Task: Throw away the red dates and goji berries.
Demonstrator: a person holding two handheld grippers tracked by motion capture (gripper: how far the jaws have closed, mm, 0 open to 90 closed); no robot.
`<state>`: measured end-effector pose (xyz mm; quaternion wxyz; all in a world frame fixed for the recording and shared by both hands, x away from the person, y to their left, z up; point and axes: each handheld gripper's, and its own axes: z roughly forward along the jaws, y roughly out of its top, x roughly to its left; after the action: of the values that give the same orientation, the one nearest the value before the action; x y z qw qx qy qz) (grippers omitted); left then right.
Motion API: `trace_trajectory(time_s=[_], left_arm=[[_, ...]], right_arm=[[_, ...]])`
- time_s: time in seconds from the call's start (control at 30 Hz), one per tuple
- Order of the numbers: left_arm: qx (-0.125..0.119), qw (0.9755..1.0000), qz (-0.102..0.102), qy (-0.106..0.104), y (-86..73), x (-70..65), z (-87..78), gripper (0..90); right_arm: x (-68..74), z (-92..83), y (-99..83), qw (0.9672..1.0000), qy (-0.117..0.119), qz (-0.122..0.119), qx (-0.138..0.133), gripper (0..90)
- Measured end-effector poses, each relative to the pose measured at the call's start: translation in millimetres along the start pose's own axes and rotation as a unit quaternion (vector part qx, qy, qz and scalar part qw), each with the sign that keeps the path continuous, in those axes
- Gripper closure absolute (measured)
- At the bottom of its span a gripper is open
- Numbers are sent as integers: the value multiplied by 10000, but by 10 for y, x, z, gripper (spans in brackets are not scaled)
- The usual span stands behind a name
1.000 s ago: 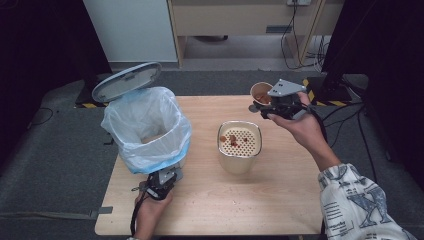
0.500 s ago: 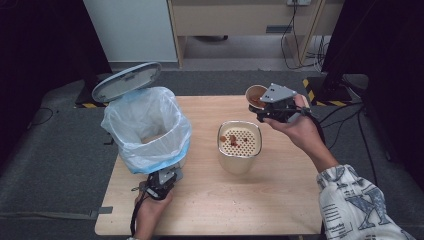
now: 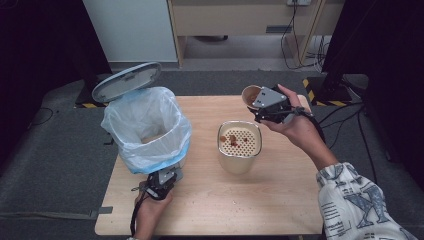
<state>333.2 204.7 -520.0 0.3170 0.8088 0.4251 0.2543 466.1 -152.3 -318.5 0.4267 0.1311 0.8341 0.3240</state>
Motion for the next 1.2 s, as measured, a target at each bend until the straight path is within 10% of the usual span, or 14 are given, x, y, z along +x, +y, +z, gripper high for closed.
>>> trace_trajectory(time_s=[1.2], left_arm=[[-12,10000,-21,3,1,-2,2,887]], right_arm=[[-45,-130,189,9889,-424,-1372,388,357]])
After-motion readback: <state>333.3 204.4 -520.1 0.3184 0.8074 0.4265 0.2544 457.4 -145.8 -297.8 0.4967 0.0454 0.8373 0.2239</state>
